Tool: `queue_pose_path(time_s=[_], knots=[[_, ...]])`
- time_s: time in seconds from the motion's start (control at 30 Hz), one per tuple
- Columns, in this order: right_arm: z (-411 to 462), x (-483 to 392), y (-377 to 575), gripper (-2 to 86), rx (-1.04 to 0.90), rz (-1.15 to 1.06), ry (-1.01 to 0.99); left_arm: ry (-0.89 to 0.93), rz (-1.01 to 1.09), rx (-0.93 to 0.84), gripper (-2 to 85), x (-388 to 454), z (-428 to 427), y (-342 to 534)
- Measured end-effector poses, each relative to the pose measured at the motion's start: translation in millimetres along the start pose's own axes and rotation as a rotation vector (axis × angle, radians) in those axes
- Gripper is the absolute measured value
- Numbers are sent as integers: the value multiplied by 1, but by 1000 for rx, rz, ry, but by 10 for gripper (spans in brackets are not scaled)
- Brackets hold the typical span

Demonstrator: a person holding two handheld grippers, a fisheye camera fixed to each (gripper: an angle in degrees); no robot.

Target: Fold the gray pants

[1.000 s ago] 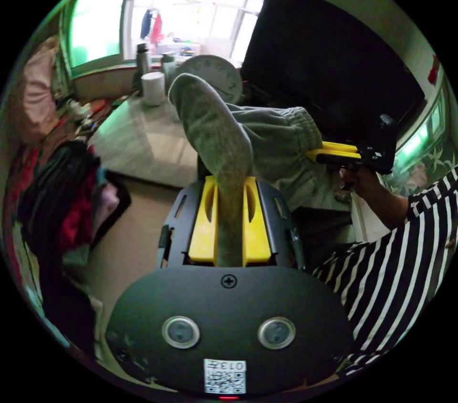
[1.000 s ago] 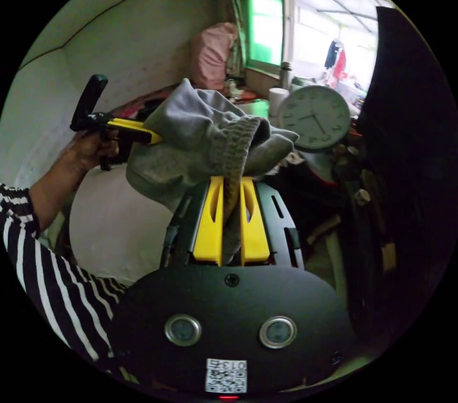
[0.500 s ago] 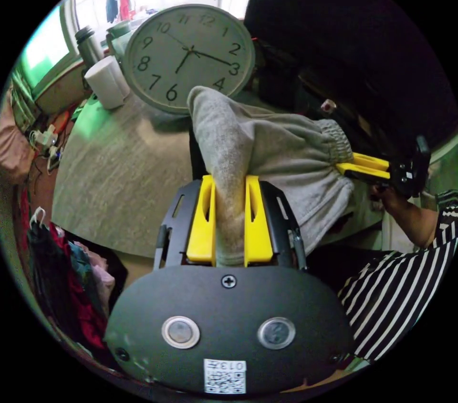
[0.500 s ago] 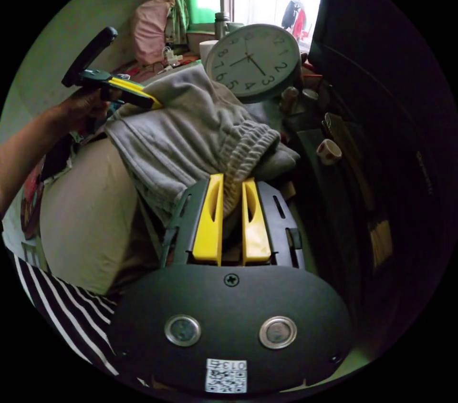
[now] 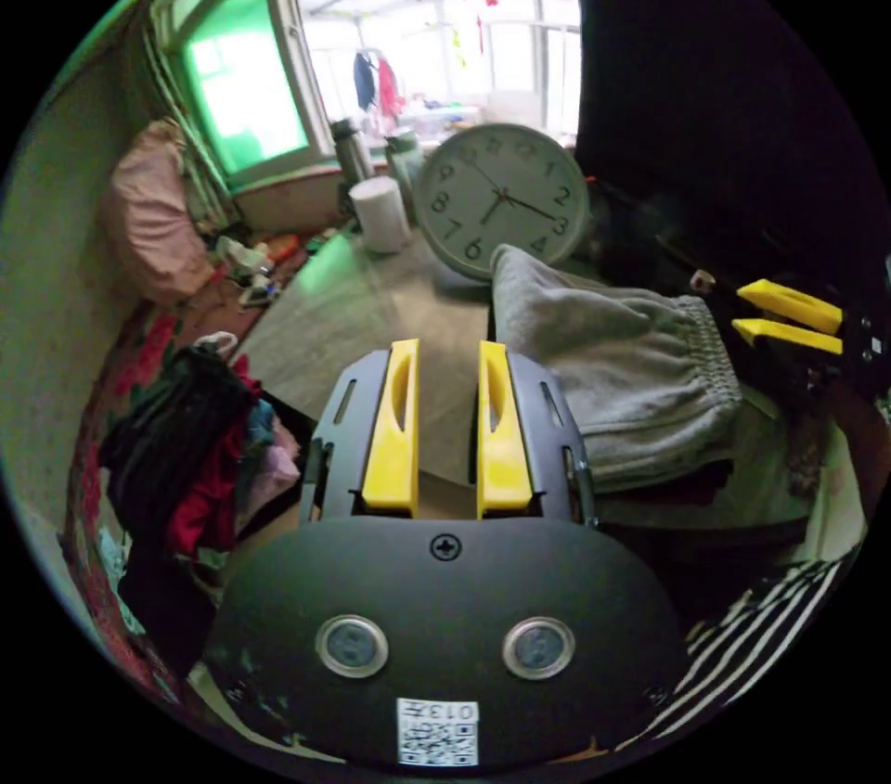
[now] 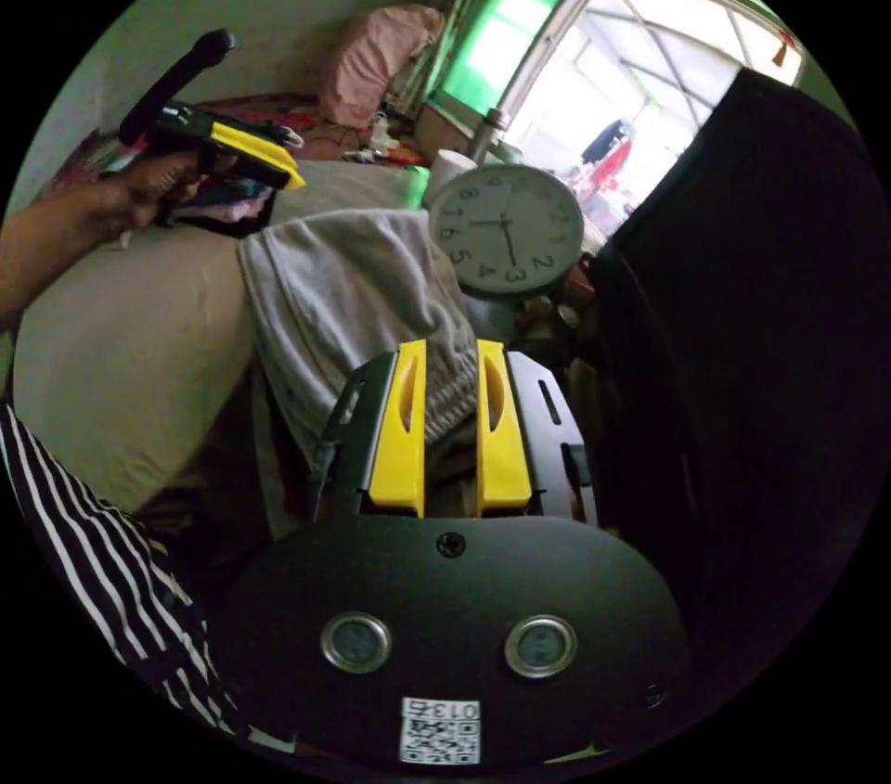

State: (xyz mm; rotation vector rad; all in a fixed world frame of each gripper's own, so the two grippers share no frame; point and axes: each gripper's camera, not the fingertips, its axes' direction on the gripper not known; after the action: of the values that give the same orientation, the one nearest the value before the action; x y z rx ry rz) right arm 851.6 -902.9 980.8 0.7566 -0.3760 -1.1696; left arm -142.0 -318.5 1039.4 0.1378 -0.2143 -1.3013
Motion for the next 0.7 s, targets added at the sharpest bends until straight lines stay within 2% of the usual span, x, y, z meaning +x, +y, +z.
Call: queue_pose_path(time_s=[0.1,0.17,0.23,0.3,0.43,0.6,0.7], knots=[[21,-19,-22,59,-22,-14,-56,-23,47,102,26,28,-14,4],[39,-29,-30,35,-63,-24,-85,-54,178,-1,7,58,4,4],[60,-39,-34,12,-98,-38,-86,-77,208,-88,2,69,25,9],[81,-46,-35,6,-178,-63,-94,-125,181,-78,-1,70,34,17],[94,-53,-41,0,-160,-50,-112,-110,215,-122,-3,62,38,16],[94,-55,-57,0,-158,-35,-131,24,179,-150,-4,30,27,11],[90,-62,-65,-1,-143,-50,-101,143,10,-89,-5,-15,-5,26]])
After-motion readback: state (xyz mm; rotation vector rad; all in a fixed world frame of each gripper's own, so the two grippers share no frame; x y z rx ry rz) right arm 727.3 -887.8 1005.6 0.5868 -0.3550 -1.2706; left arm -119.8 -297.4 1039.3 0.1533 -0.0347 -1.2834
